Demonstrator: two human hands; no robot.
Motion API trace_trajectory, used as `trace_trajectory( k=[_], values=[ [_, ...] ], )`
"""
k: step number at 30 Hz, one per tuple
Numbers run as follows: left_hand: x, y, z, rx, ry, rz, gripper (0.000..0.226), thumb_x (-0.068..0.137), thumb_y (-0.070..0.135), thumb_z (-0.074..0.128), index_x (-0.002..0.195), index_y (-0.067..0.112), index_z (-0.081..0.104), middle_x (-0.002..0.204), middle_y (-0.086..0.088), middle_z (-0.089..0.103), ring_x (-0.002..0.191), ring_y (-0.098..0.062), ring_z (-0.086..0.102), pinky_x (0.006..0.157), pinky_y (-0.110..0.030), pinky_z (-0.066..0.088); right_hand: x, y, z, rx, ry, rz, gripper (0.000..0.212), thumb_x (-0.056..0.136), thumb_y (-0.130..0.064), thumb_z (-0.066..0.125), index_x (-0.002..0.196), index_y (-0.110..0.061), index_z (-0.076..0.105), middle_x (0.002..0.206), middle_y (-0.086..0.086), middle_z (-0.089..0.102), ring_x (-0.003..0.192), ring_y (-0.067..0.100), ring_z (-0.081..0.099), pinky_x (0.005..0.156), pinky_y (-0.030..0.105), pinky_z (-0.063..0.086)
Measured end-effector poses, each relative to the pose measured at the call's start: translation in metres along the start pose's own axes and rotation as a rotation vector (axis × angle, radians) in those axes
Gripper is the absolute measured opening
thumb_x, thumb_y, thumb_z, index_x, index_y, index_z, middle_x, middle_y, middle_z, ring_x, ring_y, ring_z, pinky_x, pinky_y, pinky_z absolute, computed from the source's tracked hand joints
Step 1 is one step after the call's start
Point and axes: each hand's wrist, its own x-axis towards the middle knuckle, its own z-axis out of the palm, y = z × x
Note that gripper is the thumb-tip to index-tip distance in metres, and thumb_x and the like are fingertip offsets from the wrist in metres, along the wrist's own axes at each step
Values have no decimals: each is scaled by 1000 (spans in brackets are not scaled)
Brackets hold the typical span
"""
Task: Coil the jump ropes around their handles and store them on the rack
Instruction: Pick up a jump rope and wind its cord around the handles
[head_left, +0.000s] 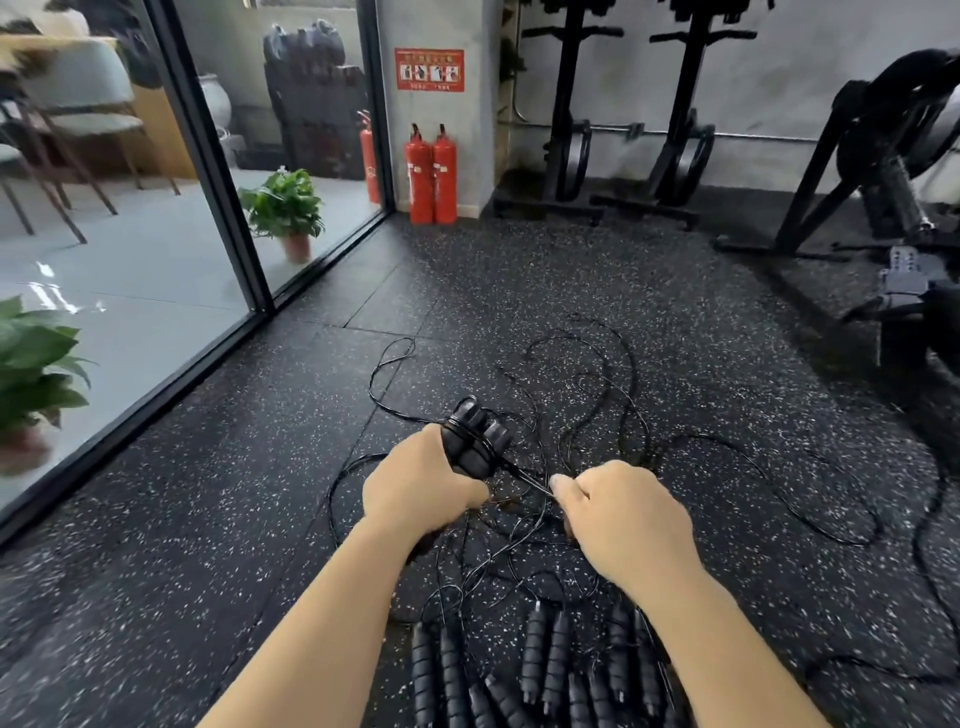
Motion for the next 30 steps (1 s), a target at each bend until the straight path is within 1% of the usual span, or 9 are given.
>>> trace_trajectory(
  k=[4, 9, 14, 16, 20, 22, 25, 27, 30],
  values=[
    [4, -3, 1, 175, 59, 11, 41, 67, 37, 73, 101, 25, 53, 90, 9, 64, 84, -18, 63, 67, -28, 44, -12, -19, -13, -118, 32, -133, 53, 100, -48, 34, 56, -18, 33, 57, -7, 40, 51, 12, 37, 56, 31, 35],
    [-3, 5, 6, 324, 76, 87, 35, 73, 37, 70, 97, 25, 48, 88, 7, 58, 82, -22, 57, 66, -29, 39, -23, -36, -25, -246, 15, -317, 50, 101, -45, 31, 59, -19, 28, 62, -7, 37, 63, 21, 43, 49, 30, 26],
    [-26, 21, 19, 664, 58, 454, 22, 82, 31, 60, 94, 24, 42, 84, 7, 58, 94, -23, 64, 68, -29, 39, -23, -40, -34, -324, 8, -443, 39, 101, -43, 30, 70, -21, 41, 90, -1, 64, 84, 24, 57, 58, 32, 27],
    [-35, 26, 23, 746, 3, 601, 23, 84, 30, 58, 86, 25, 36, 80, 7, 52, 96, -22, 62, 70, -29, 38, -19, -32, -36, -323, 19, -433, 47, 100, -46, 30, 63, -17, 34, 82, -1, 62, 77, 23, 49, 55, 32, 24],
    [-44, 28, 20, 751, 48, 878, 16, 84, 35, 53, 87, 33, 37, 95, 8, 57, 97, -19, 57, 80, -31, 38, -12, -13, -40, -253, 44, -387, 56, 99, -45, 37, 51, -19, 27, 55, -4, 33, 68, 19, 37, 59, 31, 27],
    [-48, 30, 16, 735, 32, 916, 19, 81, 34, 53, 91, 35, 37, 97, 11, 56, 100, -17, 55, 91, -33, 37, -9, -5, -41, -199, 82, -361, 58, 98, -47, 39, 49, -18, 30, 51, -3, 33, 62, 19, 36, 58, 31, 29],
    [-51, 32, 18, 768, 16, 931, 27, 80, 34, 57, 106, 30, 51, 110, 12, 57, 110, -18, 51, 108, -40, 29, -3, 2, -37, -158, 126, -344, 60, 97, -50, 42, 48, -15, 33, 49, -1, 37, 56, 18, 35, 55, 31, 29],
    [-51, 32, 19, 724, 27, 963, 29, 79, 36, 58, 107, 29, 54, 107, 12, 58, 108, -17, 51, 109, -42, 28, 0, 5, -36, -100, 149, -332, 63, 95, -52, 44, 47, -13, 33, 47, 0, 36, 53, 17, 35, 53, 31, 29],
    [-46, 30, 16, 578, 38, 1007, 25, 75, 39, 58, 97, 31, 51, 94, 12, 58, 96, -15, 53, 100, -38, 35, 7, 11, -36, 38, 154, -308, 68, 92, -56, 47, 45, -12, 29, 41, -1, 32, 45, 14, 32, 51, 31, 30]
  ],
)
